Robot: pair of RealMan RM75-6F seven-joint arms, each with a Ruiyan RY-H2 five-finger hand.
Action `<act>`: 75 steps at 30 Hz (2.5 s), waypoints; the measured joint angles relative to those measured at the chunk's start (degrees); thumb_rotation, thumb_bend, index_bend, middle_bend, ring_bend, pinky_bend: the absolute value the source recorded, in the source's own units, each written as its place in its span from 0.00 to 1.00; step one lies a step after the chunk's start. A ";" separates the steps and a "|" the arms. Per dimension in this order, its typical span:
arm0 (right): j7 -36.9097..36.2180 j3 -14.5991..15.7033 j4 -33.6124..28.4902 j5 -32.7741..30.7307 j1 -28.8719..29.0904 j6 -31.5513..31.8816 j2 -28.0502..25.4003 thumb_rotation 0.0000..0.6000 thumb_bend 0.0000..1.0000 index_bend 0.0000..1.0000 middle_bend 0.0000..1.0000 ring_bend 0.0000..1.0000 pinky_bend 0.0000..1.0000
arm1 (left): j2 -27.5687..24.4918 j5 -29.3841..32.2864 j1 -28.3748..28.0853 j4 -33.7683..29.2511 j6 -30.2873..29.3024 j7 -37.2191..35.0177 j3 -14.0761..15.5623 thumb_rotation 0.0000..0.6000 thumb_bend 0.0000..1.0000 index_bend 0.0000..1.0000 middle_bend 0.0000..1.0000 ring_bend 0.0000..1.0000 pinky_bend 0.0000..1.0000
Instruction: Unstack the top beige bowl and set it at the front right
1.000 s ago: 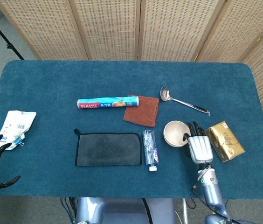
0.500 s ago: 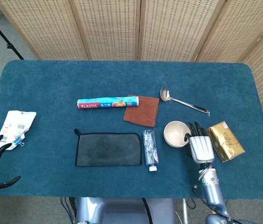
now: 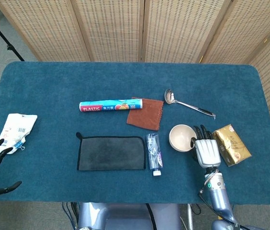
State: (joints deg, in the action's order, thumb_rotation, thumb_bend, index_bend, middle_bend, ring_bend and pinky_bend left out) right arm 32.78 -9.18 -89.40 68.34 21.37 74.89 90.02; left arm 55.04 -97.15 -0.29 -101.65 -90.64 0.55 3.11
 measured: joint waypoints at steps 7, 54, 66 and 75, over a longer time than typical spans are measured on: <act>-0.08 0.00 0.28 -0.35 -0.05 0.11 0.08 1.00 0.44 0.58 0.13 0.03 0.19 | -0.03 0.01 -0.03 0.04 0.08 0.00 0.02 0.72 0.00 0.17 0.00 0.00 0.00; 7.22 -4.38 -7.45 -1.00 2.14 3.95 -7.32 1.00 0.44 0.60 0.13 0.03 0.20 | -0.02 -0.49 0.08 -0.08 -0.18 0.02 0.21 0.72 0.00 0.17 0.00 0.00 0.00; 7.17 -5.04 -8.29 -2.63 1.31 4.85 -11.58 1.00 0.44 0.61 0.13 0.03 0.20 | -0.09 -0.92 0.23 -0.26 -0.46 0.12 0.39 0.72 0.00 0.17 0.00 0.00 0.00; 4.41 -4.53 -7.75 -3.38 -1.01 5.84 -15.45 1.00 0.44 0.60 0.13 0.03 0.20 | 0.24 -1.04 0.19 -0.17 -0.03 0.96 0.57 0.72 0.00 0.17 0.00 0.00 0.00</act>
State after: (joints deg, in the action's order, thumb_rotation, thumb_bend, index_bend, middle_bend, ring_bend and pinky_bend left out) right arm 37.19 -13.70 -97.15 64.96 20.36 80.74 74.57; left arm 55.28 -98.19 -0.11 -101.82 -90.67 1.51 3.67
